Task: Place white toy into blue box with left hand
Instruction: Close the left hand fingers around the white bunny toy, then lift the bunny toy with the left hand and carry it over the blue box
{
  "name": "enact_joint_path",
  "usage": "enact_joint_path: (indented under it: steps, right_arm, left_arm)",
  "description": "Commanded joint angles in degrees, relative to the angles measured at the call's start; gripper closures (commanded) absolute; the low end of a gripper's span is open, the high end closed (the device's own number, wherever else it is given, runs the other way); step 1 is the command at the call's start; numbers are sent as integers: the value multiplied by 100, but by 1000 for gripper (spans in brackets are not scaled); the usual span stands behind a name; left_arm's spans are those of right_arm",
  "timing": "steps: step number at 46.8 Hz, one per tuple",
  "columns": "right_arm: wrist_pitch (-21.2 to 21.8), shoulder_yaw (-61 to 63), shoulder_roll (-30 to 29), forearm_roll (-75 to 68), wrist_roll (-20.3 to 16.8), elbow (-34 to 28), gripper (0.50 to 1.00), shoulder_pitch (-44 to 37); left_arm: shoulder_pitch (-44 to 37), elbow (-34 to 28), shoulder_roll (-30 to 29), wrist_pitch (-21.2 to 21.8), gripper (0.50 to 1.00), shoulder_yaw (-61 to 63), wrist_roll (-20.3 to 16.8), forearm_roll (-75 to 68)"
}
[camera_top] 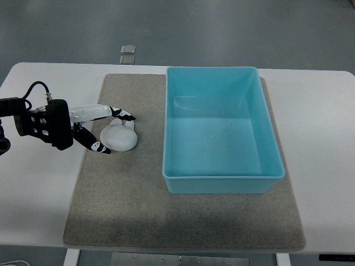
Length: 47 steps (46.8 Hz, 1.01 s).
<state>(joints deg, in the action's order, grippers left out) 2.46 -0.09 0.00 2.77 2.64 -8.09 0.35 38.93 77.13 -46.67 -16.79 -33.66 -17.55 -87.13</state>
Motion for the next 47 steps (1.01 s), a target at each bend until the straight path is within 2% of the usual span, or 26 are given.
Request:
enact_joint_path:
  steps: [1,7,18,35,47]
  right_arm:
    - [0,0,0,4,0,0,564,0]
    - [0,0,0,4,0,0,564,0]
    - [0,0,0,-5,0,0,564,0]
    - [0,0,0,4,0,0,564,0]
    - [0,0,0,4,0,0,564,0]
  left_arm:
    - [0,-5,0,0,673,0,-2,-6]
    - [0,-23,0,0,750,0,-2,-23]
    - [18,-41,53,0,1000,0,-2,-41]
    - [141,-76,-105,106,1000,-88,-2,38]
    - [527,-234,-193,176,1000,-184,-2,65]
